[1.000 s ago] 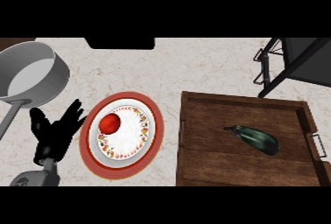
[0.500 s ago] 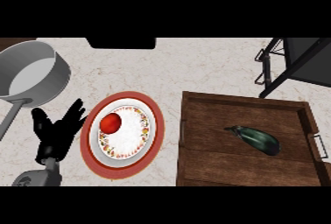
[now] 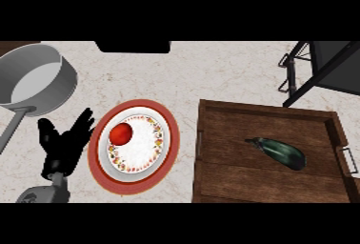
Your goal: Pick the bell pepper from the tray and place it in the tiered shelf
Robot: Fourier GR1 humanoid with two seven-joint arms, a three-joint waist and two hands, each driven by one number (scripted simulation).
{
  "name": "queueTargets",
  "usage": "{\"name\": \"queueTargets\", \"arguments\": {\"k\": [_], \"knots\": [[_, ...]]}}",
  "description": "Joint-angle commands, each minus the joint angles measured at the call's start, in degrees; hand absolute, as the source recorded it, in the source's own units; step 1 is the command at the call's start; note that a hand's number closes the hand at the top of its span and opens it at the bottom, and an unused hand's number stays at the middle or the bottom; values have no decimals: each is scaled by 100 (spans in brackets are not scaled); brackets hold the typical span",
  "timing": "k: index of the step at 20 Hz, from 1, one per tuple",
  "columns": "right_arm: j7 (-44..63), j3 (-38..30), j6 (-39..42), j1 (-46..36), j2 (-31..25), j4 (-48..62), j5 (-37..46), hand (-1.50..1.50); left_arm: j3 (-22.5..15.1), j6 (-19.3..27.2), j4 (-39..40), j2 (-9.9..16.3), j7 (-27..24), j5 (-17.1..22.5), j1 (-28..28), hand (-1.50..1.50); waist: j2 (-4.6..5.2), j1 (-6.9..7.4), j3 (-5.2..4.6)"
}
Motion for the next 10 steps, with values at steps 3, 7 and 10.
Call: {"name": "queueTargets", "arguments": {"k": [3,7,10], "knots": [[-700,-118,-178,-264,-148,754,50,150,30,79,-171,-43,425,45,-11,0,12,-31,-22],[-740,6,-316,-458,113,948,165,150,105,-144,404,-50,-117,7,169,0,15,-40,-27],[-846,33,-283,-702,-31,1287,288,150,-41,180,295,-202,262,-195,-232,0,21,-38,-25]]}}
